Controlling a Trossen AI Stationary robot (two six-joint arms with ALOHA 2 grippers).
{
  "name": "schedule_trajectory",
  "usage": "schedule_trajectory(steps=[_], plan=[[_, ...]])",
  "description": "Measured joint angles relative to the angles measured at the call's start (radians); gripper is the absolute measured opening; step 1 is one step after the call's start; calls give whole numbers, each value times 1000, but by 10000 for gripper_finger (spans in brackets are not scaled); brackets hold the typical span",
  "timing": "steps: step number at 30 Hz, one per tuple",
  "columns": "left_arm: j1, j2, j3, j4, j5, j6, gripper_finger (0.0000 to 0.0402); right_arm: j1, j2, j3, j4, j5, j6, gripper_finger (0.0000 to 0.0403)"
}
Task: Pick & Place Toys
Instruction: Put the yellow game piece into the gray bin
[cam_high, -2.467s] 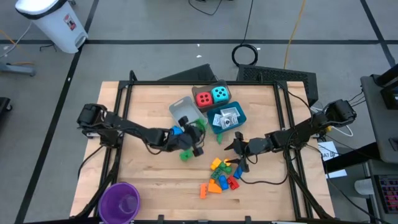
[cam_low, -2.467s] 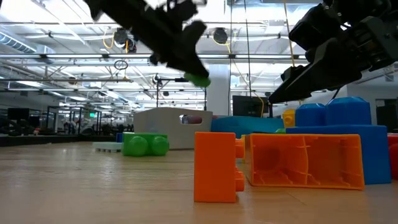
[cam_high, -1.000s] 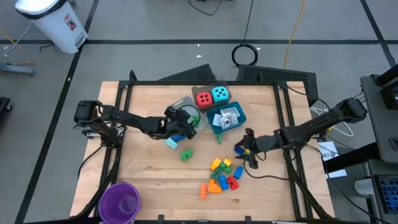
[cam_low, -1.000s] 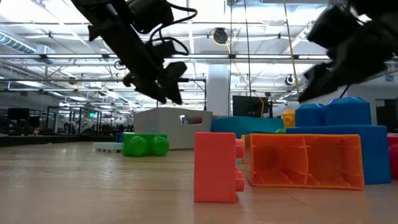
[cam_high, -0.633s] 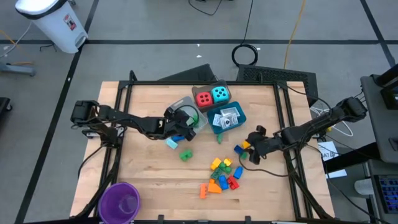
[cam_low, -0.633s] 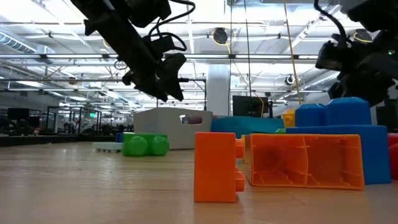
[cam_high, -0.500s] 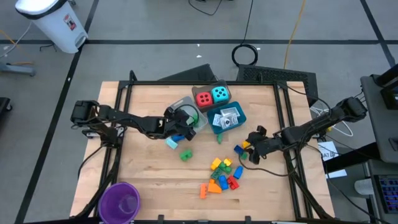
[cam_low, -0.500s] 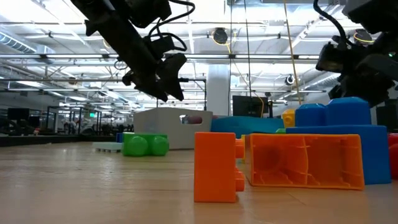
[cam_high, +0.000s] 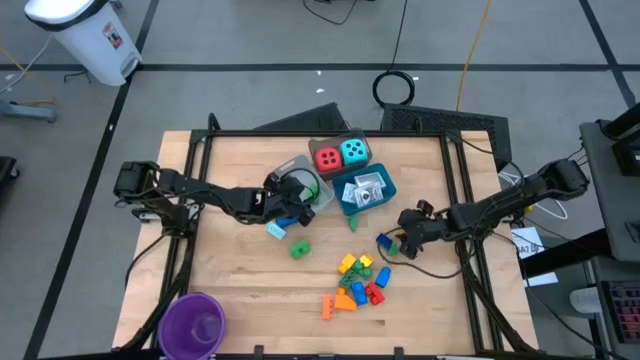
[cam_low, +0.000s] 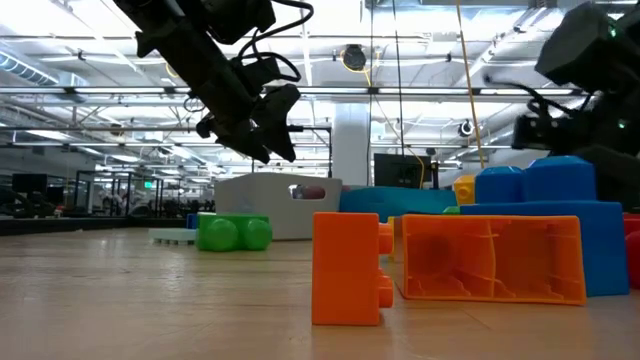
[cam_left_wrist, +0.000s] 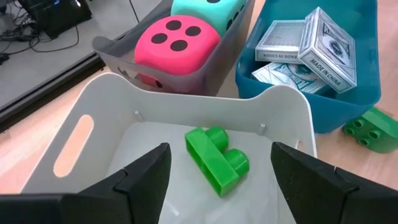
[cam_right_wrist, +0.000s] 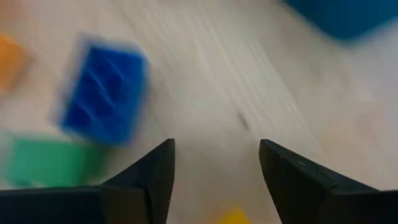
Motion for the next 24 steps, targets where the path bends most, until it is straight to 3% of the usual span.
schedule_trajectory(steps=[11, 19, 24], plan=[[0, 0, 0, -2, 0, -3, 280, -9, -43, 0, 64, -19, -94, 161], [0, 0, 0, -2, 0, -4, 280, -9, -194, 1, 126, -23, -143, 155], [0, 0, 0, 0, 0, -10, 280, -8, -266, -13, 380, -25, -177, 155]])
